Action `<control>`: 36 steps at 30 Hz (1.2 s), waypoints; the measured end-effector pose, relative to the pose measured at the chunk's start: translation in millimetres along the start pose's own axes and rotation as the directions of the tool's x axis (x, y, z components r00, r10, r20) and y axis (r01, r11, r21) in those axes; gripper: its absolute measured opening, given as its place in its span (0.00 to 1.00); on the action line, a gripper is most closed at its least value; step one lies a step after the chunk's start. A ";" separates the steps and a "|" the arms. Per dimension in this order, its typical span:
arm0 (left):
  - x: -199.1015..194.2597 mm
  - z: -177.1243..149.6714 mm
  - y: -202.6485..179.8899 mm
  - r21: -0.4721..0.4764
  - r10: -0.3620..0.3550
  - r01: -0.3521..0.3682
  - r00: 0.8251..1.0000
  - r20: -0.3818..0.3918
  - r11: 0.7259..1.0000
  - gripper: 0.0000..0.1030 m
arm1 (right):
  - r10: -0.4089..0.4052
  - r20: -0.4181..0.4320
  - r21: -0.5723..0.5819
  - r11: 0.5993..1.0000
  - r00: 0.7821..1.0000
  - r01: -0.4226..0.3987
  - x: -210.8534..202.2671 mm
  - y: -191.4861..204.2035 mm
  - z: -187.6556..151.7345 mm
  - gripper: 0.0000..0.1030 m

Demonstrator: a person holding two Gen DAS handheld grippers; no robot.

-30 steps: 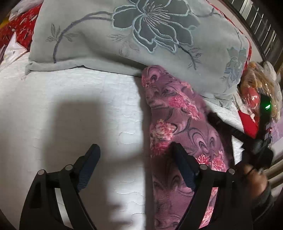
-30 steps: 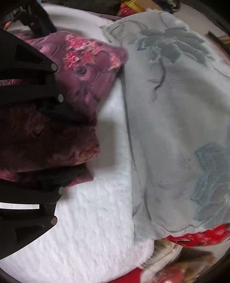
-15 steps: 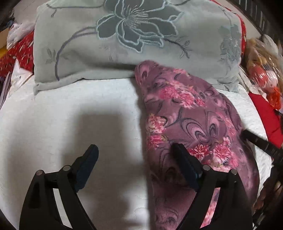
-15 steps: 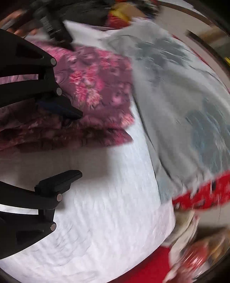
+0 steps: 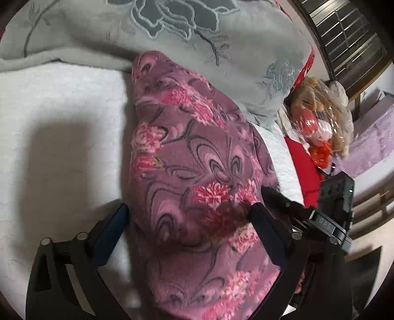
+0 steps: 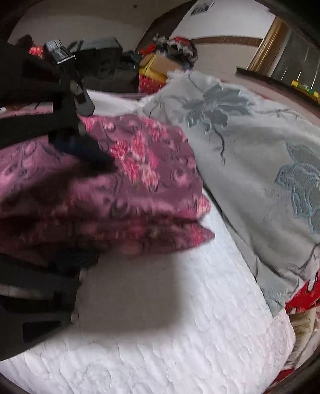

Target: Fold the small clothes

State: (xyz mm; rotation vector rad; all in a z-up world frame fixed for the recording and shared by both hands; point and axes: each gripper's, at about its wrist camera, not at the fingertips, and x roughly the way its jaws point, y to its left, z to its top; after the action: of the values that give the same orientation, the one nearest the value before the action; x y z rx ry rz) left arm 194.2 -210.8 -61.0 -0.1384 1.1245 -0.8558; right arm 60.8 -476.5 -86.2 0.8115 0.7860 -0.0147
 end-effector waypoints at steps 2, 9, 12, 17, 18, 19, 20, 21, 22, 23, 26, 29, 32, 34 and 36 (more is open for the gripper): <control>-1.7 -0.9 -3.6 0.009 0.011 -0.011 1.000 0.009 1.000 0.59 | -0.028 0.018 -0.022 0.999 0.999 0.028 -4.1 3.7 -2.8 0.29; -26.3 -2.1 2.1 -0.032 -0.014 0.016 0.998 0.054 0.999 0.31 | -0.096 0.093 -0.116 0.988 0.991 0.106 -25.1 43.5 -10.6 0.23; -46.5 -10.6 5.1 -0.063 0.004 0.000 0.998 0.063 0.998 0.31 | -0.045 0.092 -0.139 0.989 0.995 0.058 -37.9 63.3 -19.6 0.23; -90.9 -29.2 11.2 -0.094 0.047 -0.041 0.997 0.067 0.995 0.31 | 0.042 0.048 -0.157 0.987 0.998 -0.034 -47.0 97.5 -51.0 0.23; -105.5 -35.3 15.8 -0.109 0.051 -0.043 0.996 0.073 0.993 0.31 | 0.070 0.040 -0.148 0.987 0.997 -0.064 -50.0 102.4 -60.5 0.23; -118.7 -42.0 20.7 -0.120 0.060 -0.050 0.995 0.079 0.992 0.31 | 0.089 0.033 -0.140 0.987 0.995 -0.084 -51.4 104.7 -67.1 0.23; -128.9 -48.6 25.3 -0.128 0.072 -0.061 0.994 0.084 0.990 0.31 | 0.121 0.023 -0.126 0.985 0.992 -0.117 -52.4 107.5 -78.2 0.23; -134.9 -54.2 29.4 -0.131 0.081 -0.069 0.993 0.085 0.989 0.33 | 0.134 0.017 -0.119 0.984 0.991 -0.131 -51.9 109.3 -84.3 0.23; -139.8 -64.0 35.2 -0.139 0.111 -0.100 0.991 0.076 0.985 0.34 | 0.144 0.006 -0.109 0.984 0.990 -0.142 -48.9 109.7 -92.2 0.23; -136.9 -68.5 36.6 -0.145 0.131 -0.120 0.989 0.066 0.982 0.38 | 0.142 -0.009 -0.098 0.985 0.990 -0.142 -43.4 107.7 -101.9 0.23; -114.3 -86.6 57.8 -0.156 0.277 -0.281 0.960 -0.046 0.947 0.43 | 0.032 -0.110 -0.066 0.997 0.993 -0.039 -8.8 92.9 -127.9 0.30; -124.5 -93.7 67.7 -0.182 0.233 -0.241 0.970 -0.063 0.953 0.46 | -0.015 -0.102 -0.010 1.000 0.995 0.014 -8.5 82.6 -134.0 0.40; -139.6 -75.9 46.5 -0.102 0.271 -0.268 0.962 0.024 0.958 0.52 | -0.075 0.006 -0.083 0.994 0.997 0.075 -27.9 100.7 -116.3 0.41; -135.5 -58.7 27.9 -0.043 0.289 -0.287 0.955 0.061 0.957 0.63 | -0.059 0.081 -0.155 0.985 0.995 0.071 -32.8 119.7 -102.3 0.45; -118.9 -40.9 13.1 0.025 0.336 -0.340 0.938 0.087 0.940 0.75 | -0.044 0.100 -0.213 0.975 0.994 0.065 -23.5 134.6 -91.6 0.47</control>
State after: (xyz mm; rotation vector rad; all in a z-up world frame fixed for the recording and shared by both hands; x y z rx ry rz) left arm 148.2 -110.6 0.9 0.0532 1.0169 -0.5586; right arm 26.8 -328.1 -23.7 0.5789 0.7064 -0.0162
